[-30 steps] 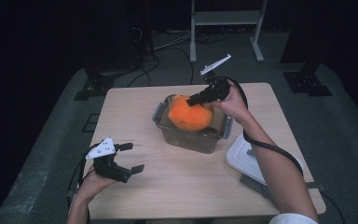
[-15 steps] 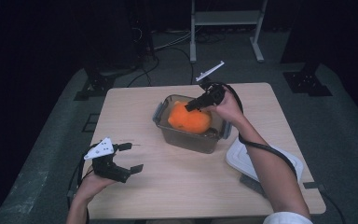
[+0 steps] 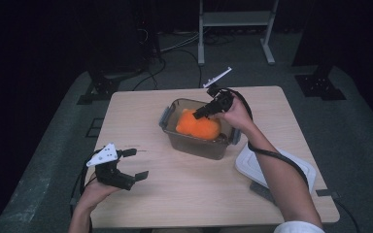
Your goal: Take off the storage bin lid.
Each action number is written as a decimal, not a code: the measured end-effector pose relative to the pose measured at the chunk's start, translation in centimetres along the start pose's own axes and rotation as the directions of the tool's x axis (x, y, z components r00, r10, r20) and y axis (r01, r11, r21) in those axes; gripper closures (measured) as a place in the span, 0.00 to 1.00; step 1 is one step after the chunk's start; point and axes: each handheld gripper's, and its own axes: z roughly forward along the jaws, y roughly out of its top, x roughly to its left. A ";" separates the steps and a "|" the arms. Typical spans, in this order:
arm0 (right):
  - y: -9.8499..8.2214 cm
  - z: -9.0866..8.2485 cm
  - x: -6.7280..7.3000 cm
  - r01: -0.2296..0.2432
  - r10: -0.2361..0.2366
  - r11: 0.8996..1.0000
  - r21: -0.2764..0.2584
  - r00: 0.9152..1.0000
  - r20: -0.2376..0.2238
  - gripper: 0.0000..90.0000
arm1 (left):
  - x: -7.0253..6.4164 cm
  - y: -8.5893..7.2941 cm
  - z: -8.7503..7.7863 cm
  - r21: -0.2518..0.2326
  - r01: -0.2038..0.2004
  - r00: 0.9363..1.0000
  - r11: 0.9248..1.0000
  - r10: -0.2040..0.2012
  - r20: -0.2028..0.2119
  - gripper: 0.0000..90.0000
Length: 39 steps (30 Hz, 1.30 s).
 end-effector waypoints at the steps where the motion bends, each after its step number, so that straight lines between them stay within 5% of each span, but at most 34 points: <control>1: 0.0 0.0 0.0 0.000 0.000 1.000 0.000 1.000 0.000 0.85 | 0.0 0.0 0.0 0.000 0.000 1.000 1.000 0.000 0.000 0.03; 39: -0.6 1.3 0.0 -0.018 0.017 0.997 0.073 1.000 0.015 0.81 | 0.0 0.0 0.1 0.005 -0.001 1.000 1.000 0.001 0.001 0.03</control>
